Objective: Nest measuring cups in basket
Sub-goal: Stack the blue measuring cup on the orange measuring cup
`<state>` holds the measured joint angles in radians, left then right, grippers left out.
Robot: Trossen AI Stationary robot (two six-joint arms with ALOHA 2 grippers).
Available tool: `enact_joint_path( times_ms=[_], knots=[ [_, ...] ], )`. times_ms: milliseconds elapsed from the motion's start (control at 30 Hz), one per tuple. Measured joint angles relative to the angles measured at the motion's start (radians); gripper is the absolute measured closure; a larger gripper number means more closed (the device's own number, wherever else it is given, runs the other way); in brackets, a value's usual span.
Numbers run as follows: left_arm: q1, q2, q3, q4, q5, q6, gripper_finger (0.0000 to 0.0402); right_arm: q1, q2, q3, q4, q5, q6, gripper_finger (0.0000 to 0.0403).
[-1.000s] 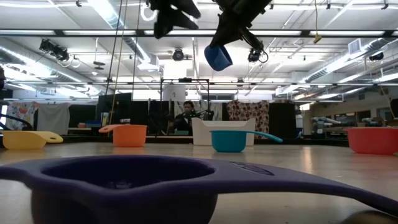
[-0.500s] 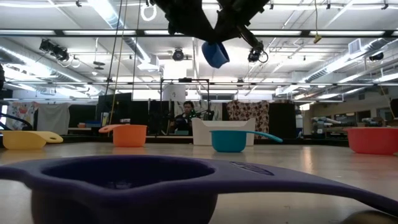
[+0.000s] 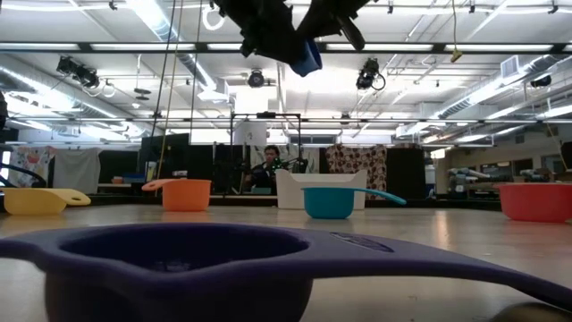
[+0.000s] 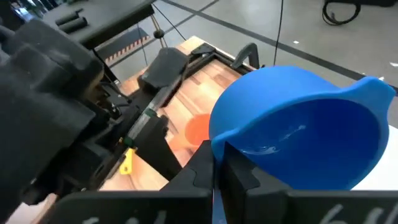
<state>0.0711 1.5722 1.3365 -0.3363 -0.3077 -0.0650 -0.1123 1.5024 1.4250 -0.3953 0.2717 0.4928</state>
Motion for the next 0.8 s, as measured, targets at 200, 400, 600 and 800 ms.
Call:
enact_joint_path(
  times_ms=[200, 400, 600, 800],
  knots=[
    [0.0, -0.001, 0.0, 0.041, -0.002, -0.001, 0.0276, 0.008, 0.0, 0.0, 0.032, 0.0, -0.019, 0.0391],
    [0.015, 0.017, 0.0, 0.034, -0.016, -0.001, 0.0276, 0.017, 0.0, 0.0, 0.073, -0.005, -0.042, 0.0391],
    [0.044, 0.061, 0.0, 0.023, -0.006, -0.049, 0.028, 0.026, -0.001, -0.001, 0.097, 0.0, -0.059, 0.0391],
    [0.06, 0.071, 0.001, 0.0, 0.053, -0.048, 0.0356, 0.026, 0.0, -0.003, 0.081, 0.004, -0.053, 0.0391]
  ],
)
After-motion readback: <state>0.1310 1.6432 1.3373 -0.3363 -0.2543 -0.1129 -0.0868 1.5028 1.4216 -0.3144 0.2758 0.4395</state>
